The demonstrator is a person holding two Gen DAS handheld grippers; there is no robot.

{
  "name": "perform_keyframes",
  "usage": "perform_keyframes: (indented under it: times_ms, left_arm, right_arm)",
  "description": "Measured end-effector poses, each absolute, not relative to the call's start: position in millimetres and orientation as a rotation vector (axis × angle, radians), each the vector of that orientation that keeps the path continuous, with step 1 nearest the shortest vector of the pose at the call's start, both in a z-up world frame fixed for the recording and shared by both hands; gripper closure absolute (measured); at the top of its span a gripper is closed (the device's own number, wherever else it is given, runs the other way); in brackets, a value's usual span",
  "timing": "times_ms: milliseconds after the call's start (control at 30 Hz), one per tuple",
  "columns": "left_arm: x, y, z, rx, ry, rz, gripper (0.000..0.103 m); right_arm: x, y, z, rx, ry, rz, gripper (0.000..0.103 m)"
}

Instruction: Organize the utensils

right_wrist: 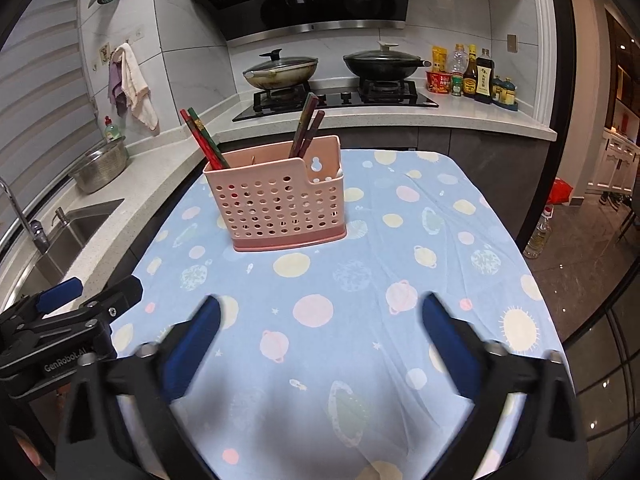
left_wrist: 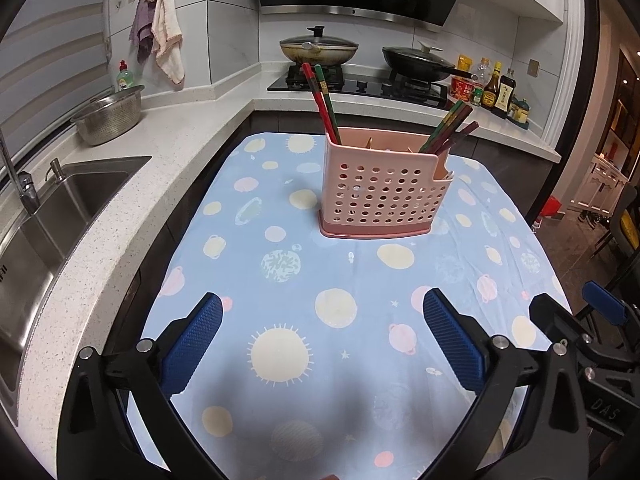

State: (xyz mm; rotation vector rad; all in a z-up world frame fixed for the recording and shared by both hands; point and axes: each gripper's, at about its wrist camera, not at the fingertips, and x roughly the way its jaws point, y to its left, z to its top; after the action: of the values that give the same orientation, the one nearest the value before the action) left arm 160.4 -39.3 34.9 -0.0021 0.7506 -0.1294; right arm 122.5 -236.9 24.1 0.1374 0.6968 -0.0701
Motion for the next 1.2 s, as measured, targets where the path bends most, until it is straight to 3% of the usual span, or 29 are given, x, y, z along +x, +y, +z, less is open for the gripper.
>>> perform_keyframes:
  times_ms: [1200]
  left_arm:
    - [163.9,-41.5,31.1,0.032,0.757,-0.085,0.007]
  right_arm:
    - [123.9,-234.7,18.2,0.111,0.705,-0.092,0.007]
